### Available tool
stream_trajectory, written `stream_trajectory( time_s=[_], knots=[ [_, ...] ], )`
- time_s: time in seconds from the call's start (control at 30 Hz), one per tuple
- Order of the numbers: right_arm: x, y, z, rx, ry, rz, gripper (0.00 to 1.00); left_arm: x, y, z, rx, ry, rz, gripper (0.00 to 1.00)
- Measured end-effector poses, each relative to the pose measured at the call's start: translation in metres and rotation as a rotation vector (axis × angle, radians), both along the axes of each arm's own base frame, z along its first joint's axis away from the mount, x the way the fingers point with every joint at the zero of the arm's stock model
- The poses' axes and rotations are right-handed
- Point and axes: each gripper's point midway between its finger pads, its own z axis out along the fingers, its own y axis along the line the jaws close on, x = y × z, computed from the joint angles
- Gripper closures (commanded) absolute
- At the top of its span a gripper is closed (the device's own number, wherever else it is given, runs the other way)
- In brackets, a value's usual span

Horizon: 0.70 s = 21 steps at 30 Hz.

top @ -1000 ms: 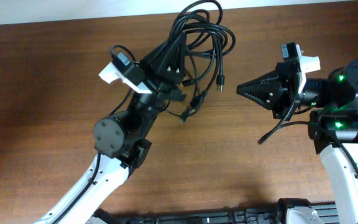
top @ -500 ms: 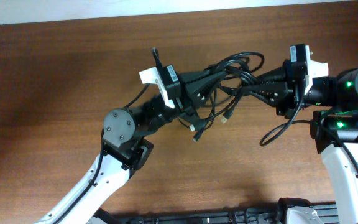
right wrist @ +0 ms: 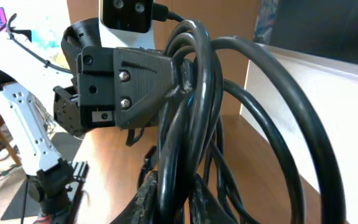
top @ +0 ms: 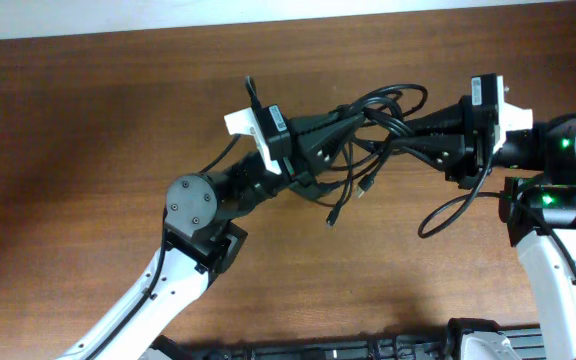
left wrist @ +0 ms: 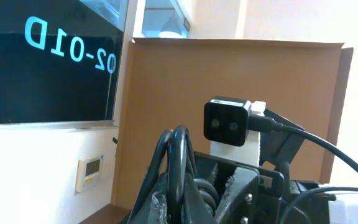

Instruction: Untangle cables

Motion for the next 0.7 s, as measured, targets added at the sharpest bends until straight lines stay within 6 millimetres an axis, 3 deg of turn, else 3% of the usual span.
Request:
stream_trajectory(
  time_s=[0.03, 0.33, 0.43, 0.63, 0.67, 0.7],
  knots=[
    [-0.0003, 0.0001, 0.0006, -0.001, -0.009, 0.000, 0.75, 0.0000, 0.0000, 0.0001, 0.000, 0.000, 0.000, 1.00],
    [0.0035, -0.0075, 0.0010, -0.003, -0.017, -0.029, 0.75, 0.0086, 0.0073, -0.0002, 0.001, 0.002, 0.028, 1.00],
    [0.0035, -0.0075, 0.0010, -0.002, -0.013, -0.029, 0.83, 0.0086, 0.0073, -0.0002, -0.002, 0.009, 0.025, 1.00],
    [0.0034, -0.0075, 0.0009, -0.002, -0.009, -0.028, 0.74, 0.0086, 0.0073, -0.0001, -0.010, 0.031, 0.014, 1.00],
    [0.0034, -0.0075, 0.0009, -0.002, -0.009, -0.028, 0.76, 0.0083, 0.0070, -0.0001, -0.010, 0.031, 0.012, 1.00],
    [0.0034, -0.0075, 0.0009, -0.002, -0.009, -0.028, 0.86, 0.0066, 0.0056, -0.0001, -0.011, 0.032, 0.007, 1.00]
  ],
)
